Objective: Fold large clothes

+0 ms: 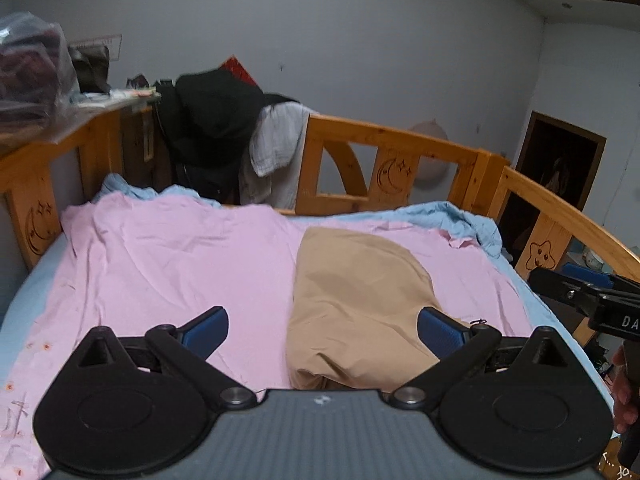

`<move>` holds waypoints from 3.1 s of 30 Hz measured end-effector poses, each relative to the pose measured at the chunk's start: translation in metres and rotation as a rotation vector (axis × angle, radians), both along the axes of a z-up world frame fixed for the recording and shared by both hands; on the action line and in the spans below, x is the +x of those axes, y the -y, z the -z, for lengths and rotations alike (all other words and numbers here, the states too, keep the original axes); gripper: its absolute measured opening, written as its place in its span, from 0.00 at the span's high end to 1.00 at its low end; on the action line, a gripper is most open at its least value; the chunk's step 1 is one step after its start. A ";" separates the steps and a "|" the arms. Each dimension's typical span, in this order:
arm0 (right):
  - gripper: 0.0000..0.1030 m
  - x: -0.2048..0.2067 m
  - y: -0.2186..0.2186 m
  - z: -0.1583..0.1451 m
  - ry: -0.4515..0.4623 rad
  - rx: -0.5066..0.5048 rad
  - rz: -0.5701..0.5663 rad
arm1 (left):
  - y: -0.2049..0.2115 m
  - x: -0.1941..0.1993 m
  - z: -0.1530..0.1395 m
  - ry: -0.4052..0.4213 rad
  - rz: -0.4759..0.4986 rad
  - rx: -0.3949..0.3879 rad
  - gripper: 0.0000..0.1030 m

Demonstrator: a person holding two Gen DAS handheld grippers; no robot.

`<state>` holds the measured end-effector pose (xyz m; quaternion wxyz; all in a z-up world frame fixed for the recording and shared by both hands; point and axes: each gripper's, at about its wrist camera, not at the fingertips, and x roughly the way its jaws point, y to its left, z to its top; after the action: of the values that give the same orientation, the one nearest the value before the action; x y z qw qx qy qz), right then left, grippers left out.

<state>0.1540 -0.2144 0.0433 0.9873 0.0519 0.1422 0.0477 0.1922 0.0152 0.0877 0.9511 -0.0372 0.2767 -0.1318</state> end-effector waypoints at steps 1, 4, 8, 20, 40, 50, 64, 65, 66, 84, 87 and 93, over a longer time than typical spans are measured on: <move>0.08 -0.006 -0.001 0.000 0.017 -0.002 0.011 | -0.001 -0.005 -0.001 0.011 0.000 0.003 0.01; 0.06 -0.024 -0.004 0.000 0.070 -0.020 0.034 | -0.003 -0.023 -0.003 0.062 -0.005 0.018 0.01; 0.03 -0.045 -0.006 0.004 0.118 -0.026 0.057 | -0.004 -0.041 -0.002 0.105 -0.016 0.016 0.01; 0.01 -0.106 -0.010 0.023 0.208 -0.060 0.100 | -0.007 -0.084 0.026 0.105 -0.091 -0.017 0.00; 0.01 -0.178 0.000 0.102 -0.044 -0.027 0.208 | 0.008 -0.145 0.086 -0.015 -0.130 0.084 0.00; 0.01 -0.180 -0.005 0.119 -0.102 -0.042 0.206 | 0.013 -0.147 0.101 -0.045 -0.173 0.150 0.00; 0.01 -0.166 0.001 0.130 -0.166 -0.029 0.205 | 0.010 -0.143 0.109 -0.073 -0.159 0.160 0.00; 0.01 -0.166 0.001 0.130 -0.167 -0.029 0.206 | 0.011 -0.143 0.109 -0.072 -0.159 0.159 0.00; 0.01 -0.166 0.001 0.130 -0.168 -0.028 0.207 | 0.011 -0.143 0.109 -0.072 -0.160 0.158 0.00; 0.01 -0.165 0.002 0.131 -0.173 -0.031 0.207 | 0.008 -0.143 0.109 -0.073 -0.162 0.157 0.00; 0.01 -0.165 0.002 0.131 -0.173 -0.031 0.206 | 0.008 -0.143 0.109 -0.072 -0.160 0.158 0.00; 0.01 -0.165 0.002 0.131 -0.174 -0.031 0.206 | 0.008 -0.143 0.108 -0.072 -0.161 0.157 0.00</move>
<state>-0.0109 -0.2162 -0.0873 0.9716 0.0549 0.2217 -0.0611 0.0490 0.0072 -0.0208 0.9481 0.0108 0.3163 -0.0317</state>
